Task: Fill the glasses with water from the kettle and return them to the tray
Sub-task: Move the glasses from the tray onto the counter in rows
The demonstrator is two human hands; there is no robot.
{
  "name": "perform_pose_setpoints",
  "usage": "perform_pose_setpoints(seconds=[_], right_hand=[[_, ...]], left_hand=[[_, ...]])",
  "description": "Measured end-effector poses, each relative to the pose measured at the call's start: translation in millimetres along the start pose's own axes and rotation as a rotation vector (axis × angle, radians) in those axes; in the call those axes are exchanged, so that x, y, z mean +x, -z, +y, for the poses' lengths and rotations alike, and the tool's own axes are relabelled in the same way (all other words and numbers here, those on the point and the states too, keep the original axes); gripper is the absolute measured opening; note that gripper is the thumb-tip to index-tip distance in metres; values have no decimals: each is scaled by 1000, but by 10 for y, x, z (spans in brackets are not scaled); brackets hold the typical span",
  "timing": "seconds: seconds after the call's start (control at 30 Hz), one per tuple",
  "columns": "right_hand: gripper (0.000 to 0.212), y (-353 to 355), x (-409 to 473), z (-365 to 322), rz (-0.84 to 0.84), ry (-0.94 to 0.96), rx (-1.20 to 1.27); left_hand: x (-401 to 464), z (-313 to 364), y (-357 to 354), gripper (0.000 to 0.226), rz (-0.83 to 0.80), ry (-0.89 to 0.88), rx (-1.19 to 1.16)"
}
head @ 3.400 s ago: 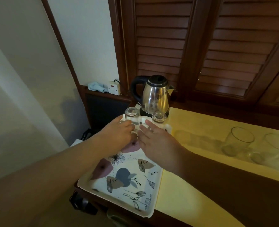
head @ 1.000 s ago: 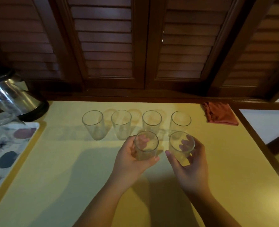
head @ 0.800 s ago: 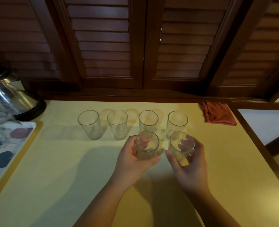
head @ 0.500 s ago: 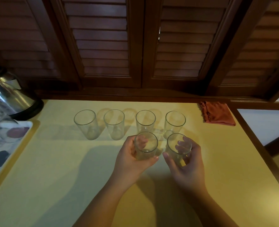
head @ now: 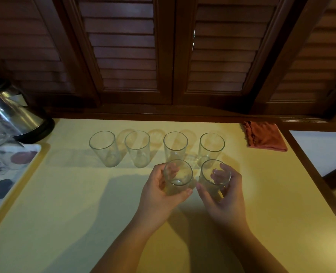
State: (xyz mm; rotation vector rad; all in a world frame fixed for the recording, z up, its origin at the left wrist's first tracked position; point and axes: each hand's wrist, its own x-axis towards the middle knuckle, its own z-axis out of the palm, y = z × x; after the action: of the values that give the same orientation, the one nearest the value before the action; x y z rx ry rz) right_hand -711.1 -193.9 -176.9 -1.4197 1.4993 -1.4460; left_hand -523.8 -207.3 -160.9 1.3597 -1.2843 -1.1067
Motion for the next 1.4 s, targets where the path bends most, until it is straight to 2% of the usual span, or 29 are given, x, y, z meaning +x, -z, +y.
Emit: perform_pose_setpoints(seconds=[0.13, 0.37, 0.53, 0.67, 0.87, 1.0, 1.2, 1.33, 1.4], right_hand=[[78, 12, 4, 1, 3, -19, -10], [104, 231, 104, -195, -37, 15, -118], [96, 325, 360, -785, 5, 120, -144], [77, 125, 598, -1350, -101, 233, -307], [77, -683, 736, -2006, -434, 431, -563], [82, -1364, 718, -2320, -646, 556, -639], [92, -2518, 602, -2676, -891, 731, -866], [94, -3209, 512, -2812, -976, 814, -981], [91, -3563, 453, -2877, -1016, 843, -997]], left_hand=[[0, 14, -11, 68, 7, -12, 20], [-81, 135, 105, 90, -29, -42, 74], [-241, 436, 470, 91, 30, -131, 138], [-309, 839, 931, 87, 150, -268, 268], [-344, 1300, 1821, 83, 370, -326, 557], [-406, 1400, 2493, 78, 439, -236, 724], [-493, 1343, 3583, 69, 404, -77, 975], [-391, 1342, 4166, 91, 269, 68, 1093], [-244, 1203, 4512, 86, 193, 118, 1171]])
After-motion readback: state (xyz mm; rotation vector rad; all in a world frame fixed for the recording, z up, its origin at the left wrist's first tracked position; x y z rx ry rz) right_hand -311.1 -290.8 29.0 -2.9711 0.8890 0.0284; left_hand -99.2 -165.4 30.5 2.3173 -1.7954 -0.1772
